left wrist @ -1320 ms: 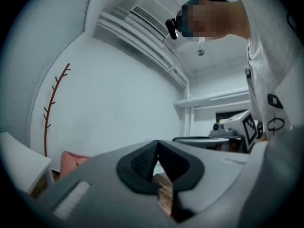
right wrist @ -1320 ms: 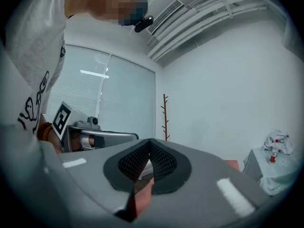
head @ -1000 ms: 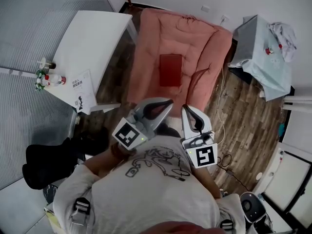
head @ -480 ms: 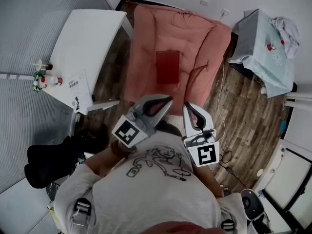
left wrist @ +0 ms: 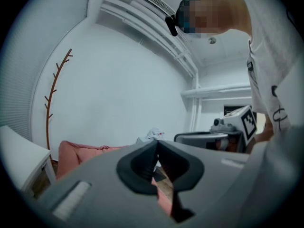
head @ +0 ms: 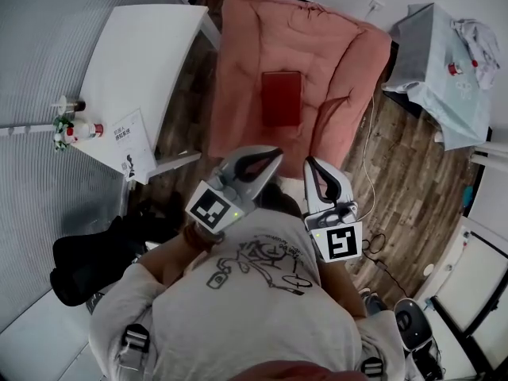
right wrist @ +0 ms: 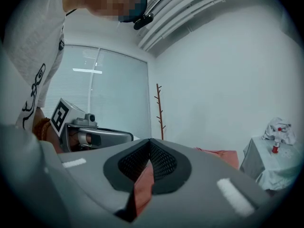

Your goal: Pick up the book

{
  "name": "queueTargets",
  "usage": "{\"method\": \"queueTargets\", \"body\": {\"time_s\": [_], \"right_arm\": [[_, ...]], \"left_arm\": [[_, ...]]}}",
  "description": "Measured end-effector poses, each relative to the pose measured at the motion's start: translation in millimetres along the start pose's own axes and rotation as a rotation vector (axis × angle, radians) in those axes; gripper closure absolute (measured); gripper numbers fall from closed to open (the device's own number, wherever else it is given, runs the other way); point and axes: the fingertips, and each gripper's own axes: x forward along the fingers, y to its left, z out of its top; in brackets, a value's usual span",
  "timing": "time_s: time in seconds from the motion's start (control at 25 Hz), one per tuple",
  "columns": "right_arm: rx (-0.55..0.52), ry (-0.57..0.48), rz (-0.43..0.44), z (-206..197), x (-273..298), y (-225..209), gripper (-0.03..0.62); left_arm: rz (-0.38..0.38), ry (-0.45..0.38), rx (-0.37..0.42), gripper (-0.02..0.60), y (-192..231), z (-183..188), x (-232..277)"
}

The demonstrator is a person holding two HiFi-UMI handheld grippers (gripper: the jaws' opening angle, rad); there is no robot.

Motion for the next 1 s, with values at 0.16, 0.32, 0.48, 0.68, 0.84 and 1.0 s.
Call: {"method": "queueTargets", "body": {"time_s": [0.16,0.32,0.48,0.68,0.84,1.0], "right_arm": [[-0.004,0.041,-0.004,-19.6,20.0,-5.6,0.588],[-0.001,0.063,-0.012,-40.8,38.0,-16.3,0.588],[0.015,0.097,-0.004,-72.4,54.3,-28.3,0.586],[0.052,0.142,0.012,-118.3,77.0,-42.0,0.580],[0.062,0.180,0.021,-159.3,91.1,-54.3,0.569],[0.074,0.211,0.012,-198.3,101.9,-69.9,0.555]], "left_arm": [[0.001,0.028,-0.017,0.578,28.5,-19.1,-0.2],[-0.006,0.058,-0.023,0.577,55.9,-41.1,5.1],[-0.006,0.081,-0.034,0.577,78.1,-66.3,13.7],[-0.022,0.109,-0.048,0.577,98.9,-101.5,28.5],[-0.023,0.137,-0.078,0.547,117.3,-141.8,40.2],[-0.026,0.161,-0.100,0.533,133.9,-181.5,53.8]]}}
